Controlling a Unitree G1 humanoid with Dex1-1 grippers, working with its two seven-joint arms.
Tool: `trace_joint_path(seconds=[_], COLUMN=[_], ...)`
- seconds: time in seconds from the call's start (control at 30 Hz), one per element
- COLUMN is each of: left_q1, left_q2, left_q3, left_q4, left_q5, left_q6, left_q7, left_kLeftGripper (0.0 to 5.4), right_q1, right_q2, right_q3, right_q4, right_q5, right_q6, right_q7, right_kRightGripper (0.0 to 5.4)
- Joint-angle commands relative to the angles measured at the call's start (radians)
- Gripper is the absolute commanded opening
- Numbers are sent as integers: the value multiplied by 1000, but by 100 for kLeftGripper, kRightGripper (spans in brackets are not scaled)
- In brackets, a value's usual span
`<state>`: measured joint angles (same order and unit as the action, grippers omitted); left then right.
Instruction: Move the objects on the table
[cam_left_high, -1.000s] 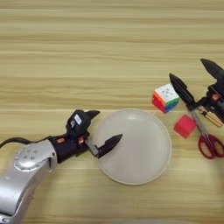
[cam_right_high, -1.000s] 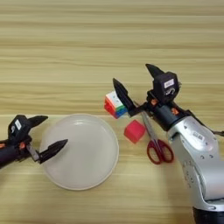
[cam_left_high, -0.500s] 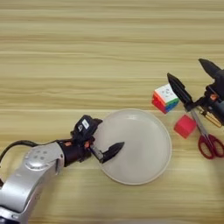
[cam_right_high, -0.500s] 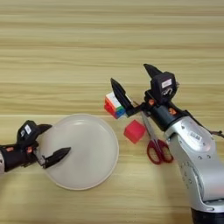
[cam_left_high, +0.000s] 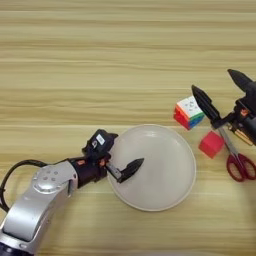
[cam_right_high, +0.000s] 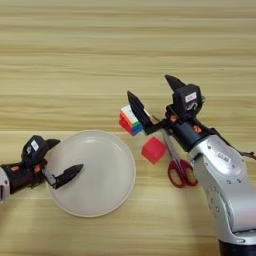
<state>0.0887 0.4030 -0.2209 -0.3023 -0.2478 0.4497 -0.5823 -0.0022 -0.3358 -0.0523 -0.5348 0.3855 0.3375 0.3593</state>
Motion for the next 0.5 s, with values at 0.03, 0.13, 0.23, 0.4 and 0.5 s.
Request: trace_joint_path(seconds=[0.03,0.13,0.23,0.4,0.5], left_q1=[-7,-8,-10,-15,-16], left_q2=[-2,-2,-2,-1,0], left_q3=[-6,-8,-16,-20,-24], left_q4=[-9,-7,4,17,22], left_q5=[2,-1,6,14,21], left_q6=[2,10,22,34,37], left_q7=[-6,-10,-9,-2,1], left_kLeftGripper=[540,540,540,540,540], right_q1=[2,2,3,5,6], right_q2=[1,1,2,1,1], right_q3=[-7,-8,-9,-10,-11], right_q4=[-10,-12,-13,-16,-18], right_q5=[7,9,11,12,13], right_q6=[8,8,8,10,10], right_q7=[0,0,-1,-3,-4], right_kRightGripper=[537,537,537,537,537])
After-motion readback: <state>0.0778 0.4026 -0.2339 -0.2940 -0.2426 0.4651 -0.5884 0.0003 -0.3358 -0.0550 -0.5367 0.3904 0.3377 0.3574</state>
